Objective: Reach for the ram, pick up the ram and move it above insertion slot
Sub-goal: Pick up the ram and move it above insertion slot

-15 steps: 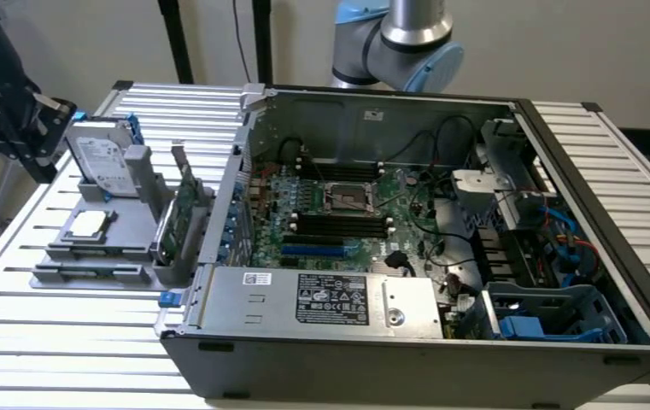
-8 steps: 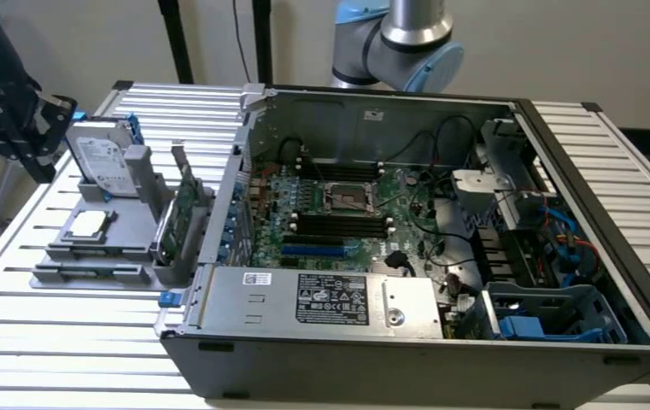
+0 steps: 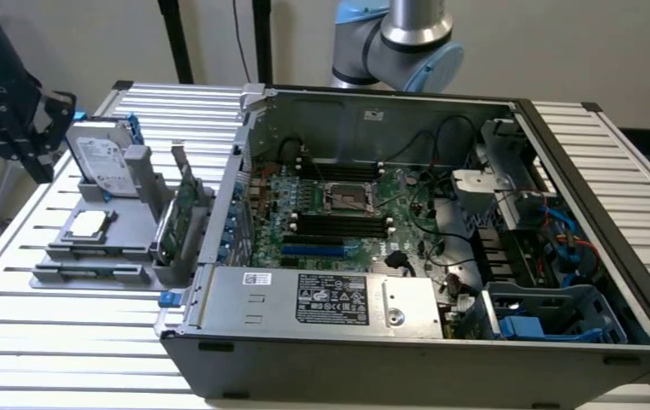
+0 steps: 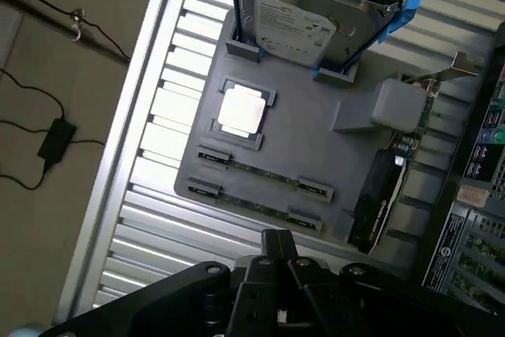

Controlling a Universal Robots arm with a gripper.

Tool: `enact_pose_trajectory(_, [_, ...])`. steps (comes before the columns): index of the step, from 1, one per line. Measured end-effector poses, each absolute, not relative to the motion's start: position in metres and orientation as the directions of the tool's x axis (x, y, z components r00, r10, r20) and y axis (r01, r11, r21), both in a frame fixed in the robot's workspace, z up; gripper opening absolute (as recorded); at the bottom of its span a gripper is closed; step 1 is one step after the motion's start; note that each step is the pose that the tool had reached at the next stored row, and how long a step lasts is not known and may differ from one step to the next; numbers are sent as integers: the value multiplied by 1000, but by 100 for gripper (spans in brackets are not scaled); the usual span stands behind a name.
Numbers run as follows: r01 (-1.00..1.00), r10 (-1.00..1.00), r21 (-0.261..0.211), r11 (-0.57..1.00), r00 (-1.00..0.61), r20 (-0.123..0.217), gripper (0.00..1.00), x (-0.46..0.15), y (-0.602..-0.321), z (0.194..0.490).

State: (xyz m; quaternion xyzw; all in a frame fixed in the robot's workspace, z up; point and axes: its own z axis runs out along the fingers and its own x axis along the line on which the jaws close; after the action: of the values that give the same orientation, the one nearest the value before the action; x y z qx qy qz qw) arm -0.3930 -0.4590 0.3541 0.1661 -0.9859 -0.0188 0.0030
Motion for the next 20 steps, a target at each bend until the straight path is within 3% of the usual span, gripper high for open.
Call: enact_pose_trajectory(20, [-643, -643, 38, 765, -766, 0, 11, -393, -459, 354])
